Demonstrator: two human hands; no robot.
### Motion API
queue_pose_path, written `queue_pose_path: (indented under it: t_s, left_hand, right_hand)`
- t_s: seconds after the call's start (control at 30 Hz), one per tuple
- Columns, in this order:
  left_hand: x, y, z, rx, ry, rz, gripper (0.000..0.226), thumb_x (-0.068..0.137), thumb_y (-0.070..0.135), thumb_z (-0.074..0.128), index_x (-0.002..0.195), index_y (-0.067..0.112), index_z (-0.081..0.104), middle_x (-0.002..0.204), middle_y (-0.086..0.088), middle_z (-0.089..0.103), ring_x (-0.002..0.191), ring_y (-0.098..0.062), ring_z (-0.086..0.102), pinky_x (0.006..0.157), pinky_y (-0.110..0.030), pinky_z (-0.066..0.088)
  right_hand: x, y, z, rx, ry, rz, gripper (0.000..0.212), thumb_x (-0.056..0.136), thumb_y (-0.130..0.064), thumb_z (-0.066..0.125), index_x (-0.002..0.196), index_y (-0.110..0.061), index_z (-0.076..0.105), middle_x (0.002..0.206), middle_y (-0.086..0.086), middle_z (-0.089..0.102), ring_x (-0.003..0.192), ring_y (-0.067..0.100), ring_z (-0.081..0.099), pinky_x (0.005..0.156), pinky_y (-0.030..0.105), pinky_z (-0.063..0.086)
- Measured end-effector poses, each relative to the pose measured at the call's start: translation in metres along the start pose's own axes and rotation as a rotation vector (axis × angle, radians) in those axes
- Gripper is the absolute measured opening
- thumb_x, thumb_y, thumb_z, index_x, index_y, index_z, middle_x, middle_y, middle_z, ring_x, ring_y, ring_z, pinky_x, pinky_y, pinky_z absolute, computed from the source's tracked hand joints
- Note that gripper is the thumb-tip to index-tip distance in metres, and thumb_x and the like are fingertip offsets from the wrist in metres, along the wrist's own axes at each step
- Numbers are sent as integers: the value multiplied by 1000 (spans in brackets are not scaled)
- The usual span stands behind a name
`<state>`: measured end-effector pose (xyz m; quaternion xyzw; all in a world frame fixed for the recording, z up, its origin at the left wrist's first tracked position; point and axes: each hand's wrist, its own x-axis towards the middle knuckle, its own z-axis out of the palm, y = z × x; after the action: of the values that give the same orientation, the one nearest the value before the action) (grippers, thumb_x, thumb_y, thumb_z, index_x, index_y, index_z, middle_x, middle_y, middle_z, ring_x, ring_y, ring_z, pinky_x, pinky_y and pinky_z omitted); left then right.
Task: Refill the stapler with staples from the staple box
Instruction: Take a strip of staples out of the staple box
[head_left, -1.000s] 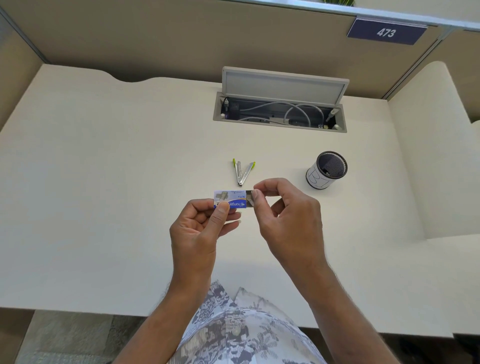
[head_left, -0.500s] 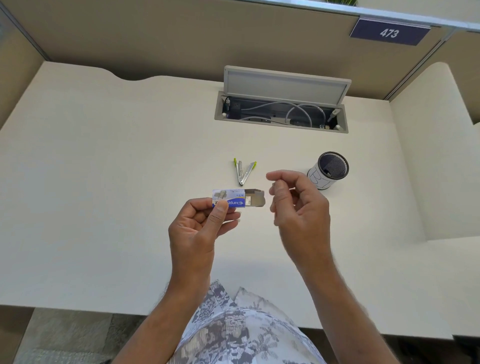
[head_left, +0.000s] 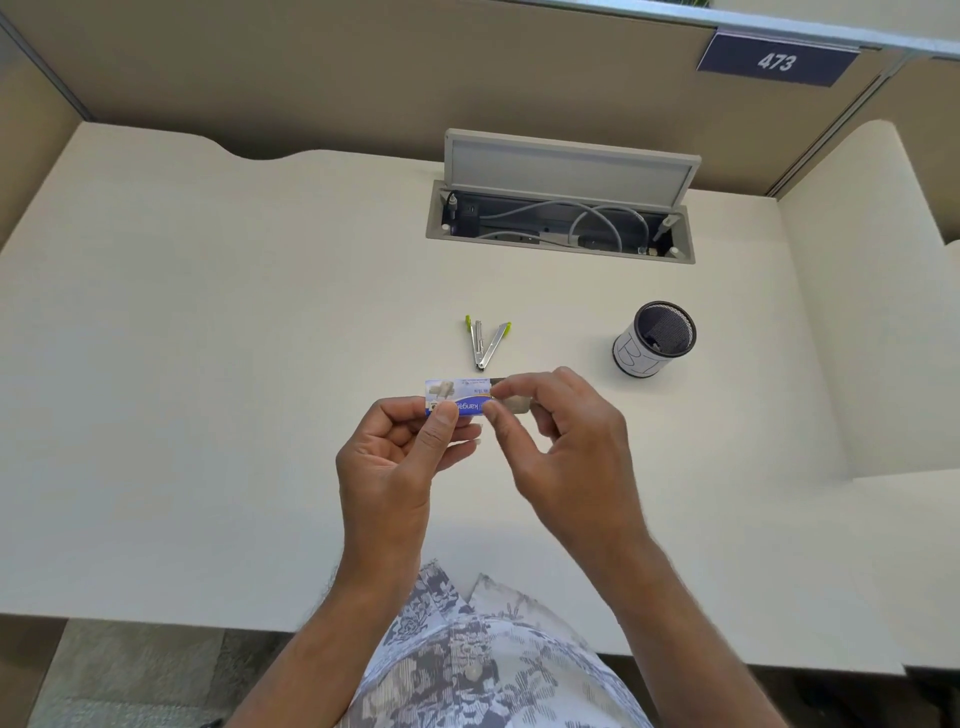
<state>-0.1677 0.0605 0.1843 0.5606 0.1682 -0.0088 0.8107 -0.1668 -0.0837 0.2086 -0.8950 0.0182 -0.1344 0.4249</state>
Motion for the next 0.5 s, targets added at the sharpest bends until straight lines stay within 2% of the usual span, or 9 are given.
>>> queue_pose_path:
  t_s: [0.1,0.2,0.27,0.33,0.37,0.43,0.5]
  left_hand:
    - [0,0,0,-1,0,11,22,85,20,76,97,4,68,91,-19,81,81,-30,81,76,-35,65]
    - [0,-1,0,-8,5,9,25,84,21,76,98,3,67,92,-19,81,80,-30,81,76,-36,65]
    - [0,-1,-1,-11,4,9,24,85,21,76,99,4,67,91,-17,82,80,-29,81,77,-37,66]
    - [1,0,-1,-27,-2,19,21,86,20,75,101,9,66,90,-15,82,79,-28,80,77,-38,66]
    - [2,1,-2,-38,-5,27,22,86,19,74,105,12,64,90,-15,82,78,-28,80,76,-37,66]
    - [3,1,-3,-39,-8,44,32,87,18,74,116,16,63,91,-16,81,78,-27,79,76,-35,65]
    - [2,1,-3,-15,-8,54,41,88,18,74,128,18,65,90,-13,80,79,-25,79,76,-33,64]
  right_hand:
    - [2,1,0,-35,50,11,5,91,-20,74,96,-19,76,72,-5,54,61,10,44,59,25,39]
    - [4,2,-2,-34,81,9,11,92,-20,72,103,-19,73,67,-14,41,59,7,41,60,18,33]
    - [3,4,-3,86,67,74,21,93,-24,70,113,-19,65,64,-11,35,55,8,38,56,15,31]
    - [3,9,-3,218,14,178,24,95,-30,65,118,-21,61,63,-8,37,53,8,37,54,16,32]
    - [2,12,-3,270,-20,241,20,98,-31,61,116,-21,64,63,-7,39,53,8,36,53,19,32]
    - [2,18,-2,423,-104,396,16,104,-27,57,105,-24,72,65,-1,38,58,19,34,53,28,28]
    - [2,19,-1,593,-181,532,20,104,-23,58,92,-22,75,62,-2,38,58,19,32,50,25,26]
